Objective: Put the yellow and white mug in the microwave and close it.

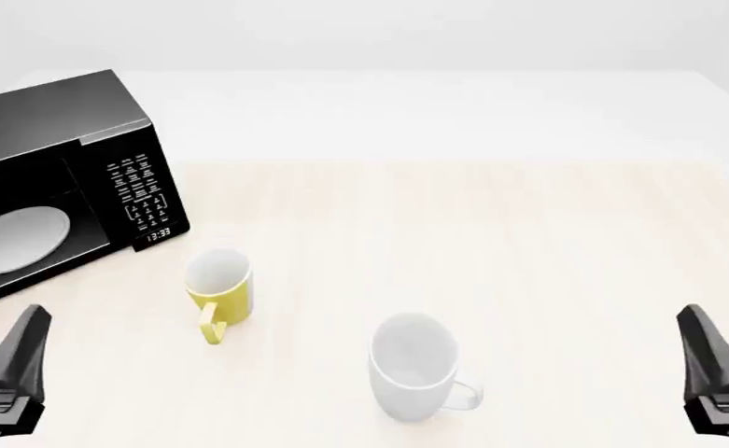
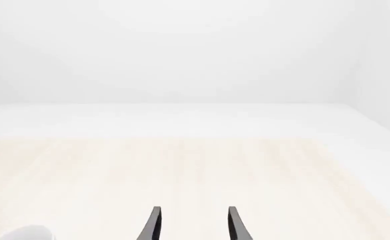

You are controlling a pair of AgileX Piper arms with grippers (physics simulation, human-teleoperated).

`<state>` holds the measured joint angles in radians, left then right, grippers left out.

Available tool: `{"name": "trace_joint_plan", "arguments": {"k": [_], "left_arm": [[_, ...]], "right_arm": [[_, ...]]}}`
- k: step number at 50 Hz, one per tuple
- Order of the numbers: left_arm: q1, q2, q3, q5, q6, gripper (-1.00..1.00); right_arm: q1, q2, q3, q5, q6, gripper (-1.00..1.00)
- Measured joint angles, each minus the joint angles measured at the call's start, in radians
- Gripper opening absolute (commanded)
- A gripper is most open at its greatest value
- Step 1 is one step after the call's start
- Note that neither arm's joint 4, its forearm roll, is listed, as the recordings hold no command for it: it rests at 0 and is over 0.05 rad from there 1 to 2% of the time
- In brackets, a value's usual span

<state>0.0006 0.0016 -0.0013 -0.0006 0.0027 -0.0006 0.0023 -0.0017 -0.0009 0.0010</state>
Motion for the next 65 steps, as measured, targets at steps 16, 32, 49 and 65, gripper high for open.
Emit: {"name": "trace_joint_plan", "arguments": {"k": [16,32,49,65], "left_arm": [[-0.031,0.000,-0.003,0.000,0.025,1.00],[-0.103,-0.001,-0.045,0.047,0.035,1.00],[-0.190,-0.001,-0.115,0.181,0.023,1.00],[-0.223,0.000,-0.150,0.297,-0.008,1.00]], "right_arm": [[-0.001,0.003,-0.002,-0.001,0.002,1.00],[-0.001,0.003,-0.003,-0.001,0.002,1.00],[-0.001,0.003,-0.003,-0.002,0.002,1.00],[-0.001,0.003,-0.003,-0.002,0.002,1.00]]}}
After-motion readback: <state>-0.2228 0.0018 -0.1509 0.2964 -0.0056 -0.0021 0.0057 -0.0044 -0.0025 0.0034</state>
